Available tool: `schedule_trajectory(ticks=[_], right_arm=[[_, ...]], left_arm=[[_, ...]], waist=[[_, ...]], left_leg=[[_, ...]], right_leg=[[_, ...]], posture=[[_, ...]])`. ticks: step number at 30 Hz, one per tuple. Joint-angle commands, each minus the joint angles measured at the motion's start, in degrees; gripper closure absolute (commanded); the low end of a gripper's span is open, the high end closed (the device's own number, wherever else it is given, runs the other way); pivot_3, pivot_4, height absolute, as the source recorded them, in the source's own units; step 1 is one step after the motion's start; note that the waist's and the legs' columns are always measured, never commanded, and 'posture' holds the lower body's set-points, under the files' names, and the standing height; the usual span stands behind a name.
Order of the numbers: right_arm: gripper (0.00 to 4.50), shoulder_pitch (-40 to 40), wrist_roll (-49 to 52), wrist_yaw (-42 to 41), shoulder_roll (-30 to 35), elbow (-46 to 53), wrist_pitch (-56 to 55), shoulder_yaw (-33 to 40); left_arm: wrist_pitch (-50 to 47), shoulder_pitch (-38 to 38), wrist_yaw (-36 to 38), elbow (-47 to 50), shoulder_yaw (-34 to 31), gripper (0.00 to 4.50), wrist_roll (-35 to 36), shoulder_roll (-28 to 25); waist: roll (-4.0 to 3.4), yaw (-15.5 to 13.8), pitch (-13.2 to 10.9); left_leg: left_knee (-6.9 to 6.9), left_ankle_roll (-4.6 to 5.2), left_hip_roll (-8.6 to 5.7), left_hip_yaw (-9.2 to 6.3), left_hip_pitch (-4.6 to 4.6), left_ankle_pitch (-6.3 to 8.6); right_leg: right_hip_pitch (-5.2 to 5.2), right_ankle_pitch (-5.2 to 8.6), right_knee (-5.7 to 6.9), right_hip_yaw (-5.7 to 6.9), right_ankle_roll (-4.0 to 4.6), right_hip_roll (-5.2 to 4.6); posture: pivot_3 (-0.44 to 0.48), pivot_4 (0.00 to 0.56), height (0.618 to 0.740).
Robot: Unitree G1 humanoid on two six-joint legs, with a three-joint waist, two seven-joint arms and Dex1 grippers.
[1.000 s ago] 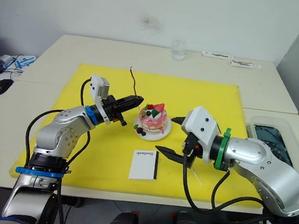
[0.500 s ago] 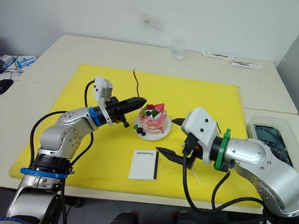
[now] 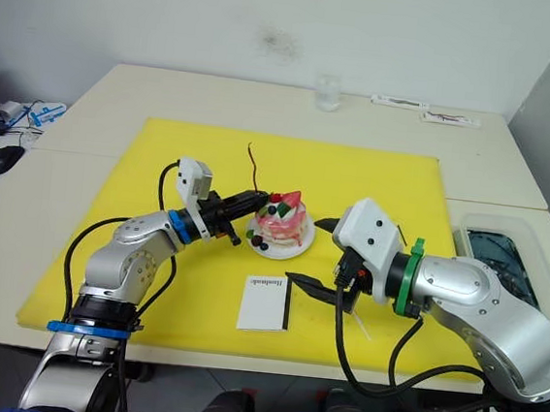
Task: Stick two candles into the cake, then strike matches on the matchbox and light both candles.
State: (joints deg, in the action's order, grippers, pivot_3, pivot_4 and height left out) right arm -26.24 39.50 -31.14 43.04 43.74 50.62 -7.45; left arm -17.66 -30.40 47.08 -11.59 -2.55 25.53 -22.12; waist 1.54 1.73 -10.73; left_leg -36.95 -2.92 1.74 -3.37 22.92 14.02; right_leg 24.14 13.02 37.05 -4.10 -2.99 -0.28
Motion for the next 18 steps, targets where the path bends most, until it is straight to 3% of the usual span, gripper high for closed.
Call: schedule_trajectory(ticks=[1,5,16,18], right_arm=[[0.03,-0.3,0.1,0.0,-0.2,1.9,-0.3,1.6],[0.03,-0.4,0.0,-0.1,-0.3,1.9,-0.3,1.6],[0.0,-0.1,-0.4,-0.3,-0.7,1.5,-0.9,1.4],[0.0,0.0,-0.5,-0.3,-0.8,1.5,-1.0,1.3]], left_arm=[[2.2,1.1,-0.5,-1.0,0.8,4.5,-2.0,1.0],[2.3,1.2,-0.7,-1.4,0.4,4.5,-2.6,1.1],[-1.2,0.8,-0.7,2.6,-2.2,1.29,-0.3,-0.3],[-2.2,1.0,-1.1,3.8,-2.9,1.29,0.1,-0.7]], waist=[[-0.01,0.0,0.0],[-0.01,0.0,0.0],[-0.01,0.0,0.0],[-0.01,0.0,0.0]], left_leg=[[0.0,0.0,0.0,0.0,-0.01,0.0],[-0.01,0.0,0.0,-0.01,-0.03,0.0],[0.0,0.0,0.0,-0.01,-0.03,0.0],[0.0,0.0,0.0,-0.01,-0.02,0.0]], right_leg=[[-0.01,0.0,0.0,0.0,0.0,0.0],[-0.04,-0.01,0.01,0.0,-0.01,0.0],[-0.04,-0.01,0.0,0.01,-0.02,0.0],[-0.03,-0.01,0.01,0.01,-0.02,0.0]], posture=[[0.0,0.15,0.74],[0.0,0.15,0.74],[0.0,0.15,0.74],[0.0,0.15,0.74]])
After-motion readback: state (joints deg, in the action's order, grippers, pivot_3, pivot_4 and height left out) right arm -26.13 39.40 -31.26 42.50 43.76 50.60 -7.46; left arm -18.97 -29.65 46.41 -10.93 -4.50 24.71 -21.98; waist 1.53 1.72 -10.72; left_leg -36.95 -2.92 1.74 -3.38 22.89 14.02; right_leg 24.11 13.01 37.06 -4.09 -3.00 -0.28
